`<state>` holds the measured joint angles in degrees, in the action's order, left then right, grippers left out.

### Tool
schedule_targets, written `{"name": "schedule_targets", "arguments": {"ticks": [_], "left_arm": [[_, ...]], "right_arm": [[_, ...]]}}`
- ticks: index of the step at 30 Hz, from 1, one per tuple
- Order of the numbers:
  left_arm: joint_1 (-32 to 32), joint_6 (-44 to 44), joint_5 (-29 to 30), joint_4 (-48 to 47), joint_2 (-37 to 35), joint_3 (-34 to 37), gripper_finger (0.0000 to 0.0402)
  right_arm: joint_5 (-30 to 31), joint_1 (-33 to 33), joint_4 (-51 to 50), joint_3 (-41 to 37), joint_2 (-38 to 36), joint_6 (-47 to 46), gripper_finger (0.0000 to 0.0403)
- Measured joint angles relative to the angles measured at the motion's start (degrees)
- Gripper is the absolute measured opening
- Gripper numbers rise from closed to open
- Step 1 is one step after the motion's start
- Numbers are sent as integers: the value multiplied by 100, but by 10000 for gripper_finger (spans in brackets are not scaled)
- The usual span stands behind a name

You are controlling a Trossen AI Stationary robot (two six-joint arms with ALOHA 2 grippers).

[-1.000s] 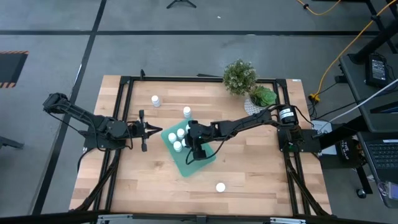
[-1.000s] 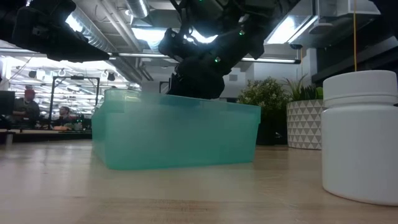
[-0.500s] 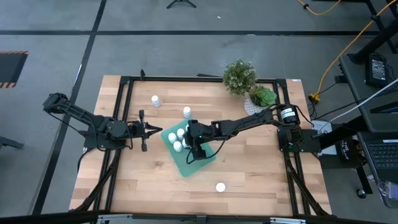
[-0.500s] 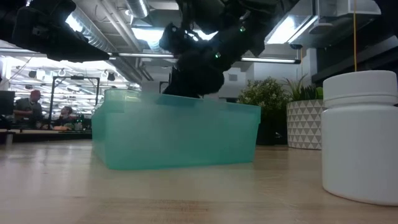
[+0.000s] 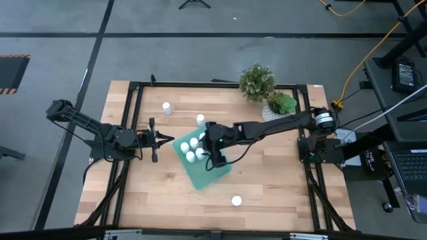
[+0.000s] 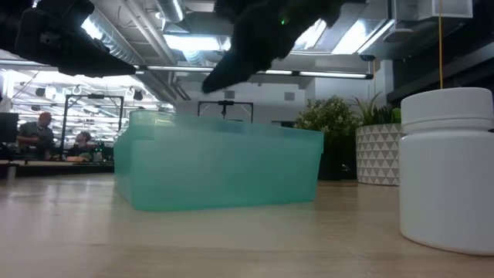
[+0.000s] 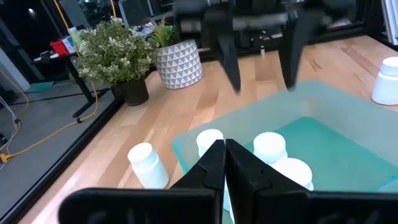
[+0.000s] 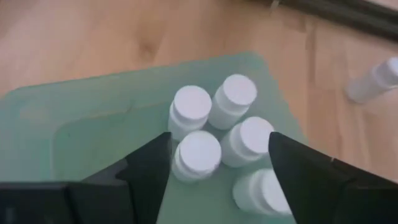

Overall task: Pick and place pill bottles into a basket
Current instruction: Put the white medicine bottle into the green bin

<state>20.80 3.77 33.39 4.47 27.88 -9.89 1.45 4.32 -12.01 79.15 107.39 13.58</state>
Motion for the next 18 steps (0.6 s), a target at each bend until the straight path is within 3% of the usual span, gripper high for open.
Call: {"name": "schedule_targets", "arguments": {"ticks": [11,18], "left_arm": [[0,0,0,2,2,0,5],[0,-11,0,3,30,2,14]], "right_arm": [[375,-2,-133,-666,-978,55,96],[382,-2,1404,-2056,-1286,-216,7]]}}
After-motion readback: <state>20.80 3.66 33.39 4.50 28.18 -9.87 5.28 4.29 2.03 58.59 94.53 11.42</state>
